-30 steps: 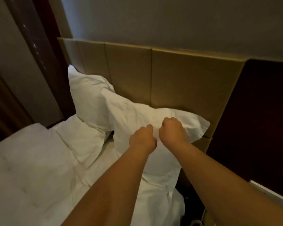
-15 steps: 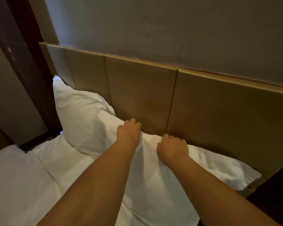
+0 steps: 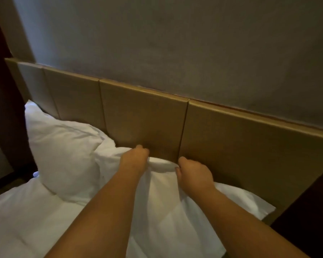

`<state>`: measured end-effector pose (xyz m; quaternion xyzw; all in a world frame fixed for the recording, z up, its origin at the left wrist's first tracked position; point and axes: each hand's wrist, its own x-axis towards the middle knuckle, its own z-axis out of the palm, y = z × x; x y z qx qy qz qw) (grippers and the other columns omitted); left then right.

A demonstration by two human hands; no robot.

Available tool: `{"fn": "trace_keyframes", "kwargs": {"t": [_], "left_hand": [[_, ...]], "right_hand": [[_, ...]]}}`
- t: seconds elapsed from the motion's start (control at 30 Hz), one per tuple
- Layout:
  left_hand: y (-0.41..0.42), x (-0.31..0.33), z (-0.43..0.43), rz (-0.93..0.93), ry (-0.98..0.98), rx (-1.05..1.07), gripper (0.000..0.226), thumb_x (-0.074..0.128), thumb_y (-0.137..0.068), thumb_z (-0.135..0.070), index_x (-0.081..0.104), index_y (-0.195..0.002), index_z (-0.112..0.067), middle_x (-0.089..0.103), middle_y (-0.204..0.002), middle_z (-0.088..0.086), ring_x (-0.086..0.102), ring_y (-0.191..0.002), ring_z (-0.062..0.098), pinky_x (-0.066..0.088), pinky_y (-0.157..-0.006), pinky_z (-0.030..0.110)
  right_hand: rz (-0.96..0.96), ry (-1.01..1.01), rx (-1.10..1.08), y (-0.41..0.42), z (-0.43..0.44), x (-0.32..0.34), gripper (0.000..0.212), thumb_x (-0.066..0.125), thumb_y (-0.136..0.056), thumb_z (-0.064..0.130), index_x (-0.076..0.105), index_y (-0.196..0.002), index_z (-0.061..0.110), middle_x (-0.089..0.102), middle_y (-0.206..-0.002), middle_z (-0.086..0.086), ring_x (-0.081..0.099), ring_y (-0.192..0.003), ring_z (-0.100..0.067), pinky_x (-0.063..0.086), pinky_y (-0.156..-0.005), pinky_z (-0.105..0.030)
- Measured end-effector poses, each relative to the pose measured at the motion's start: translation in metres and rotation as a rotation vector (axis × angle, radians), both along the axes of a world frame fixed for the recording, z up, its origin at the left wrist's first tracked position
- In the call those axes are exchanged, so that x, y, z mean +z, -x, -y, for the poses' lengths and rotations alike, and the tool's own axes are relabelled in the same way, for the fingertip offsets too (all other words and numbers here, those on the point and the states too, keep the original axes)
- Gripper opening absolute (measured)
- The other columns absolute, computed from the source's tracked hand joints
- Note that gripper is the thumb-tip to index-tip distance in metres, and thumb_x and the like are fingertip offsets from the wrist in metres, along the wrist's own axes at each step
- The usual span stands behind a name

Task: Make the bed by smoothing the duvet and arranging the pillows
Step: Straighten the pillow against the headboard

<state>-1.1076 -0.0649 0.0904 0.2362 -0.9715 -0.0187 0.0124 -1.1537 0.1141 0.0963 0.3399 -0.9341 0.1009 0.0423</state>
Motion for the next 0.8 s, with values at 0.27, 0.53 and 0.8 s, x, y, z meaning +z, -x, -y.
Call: {"fn": "trace_keyframes", "kwargs": {"t": [0.27,0.53,0.8], "left_hand": [[0.005,-0.024,-0.039,-0.255,-0.112,0.090,0.039,0.059,-0.093,-0.030,0.046,-0.130,-0.022,0.048,-0.126,0.002,0.059,-0.103,0.020,0.054,-0.085,0.030],[-0.007,0.036,-0.149,-0.307,-0.118,-0.014,0.021,0.052,-0.089,-0.014,0.050,-0.109,-0.021,0.053,-0.109,0.002,0.057,-0.089,0.022,0.049,-0.070,0.031],[-0.074,0.062,-0.417,-0.140,-0.141,-0.491,0.020,0.049,-0.090,-0.020,0.055,-0.110,-0.018,0.058,-0.109,0.005,0.059,-0.097,0.026,0.047,-0.074,0.035]], "right_hand": [[-0.104,-0.132,0.046,-0.001,-0.029,-0.003,0.018,0.052,-0.093,0.013,0.053,-0.111,0.014,0.063,-0.110,-0.008,0.059,-0.100,-0.026,0.046,-0.087,-0.036],[-0.038,-0.006,-0.257,-0.029,-0.156,0.034,0.022,0.040,-0.097,0.027,0.056,-0.100,0.012,0.058,-0.095,-0.007,0.054,-0.082,-0.024,0.047,-0.073,-0.035],[0.087,0.057,-0.608,-0.161,-0.410,0.060,0.025,0.039,-0.099,0.032,0.056,-0.101,0.014,0.057,-0.096,-0.003,0.053,-0.084,-0.023,0.044,-0.078,-0.036]]}}
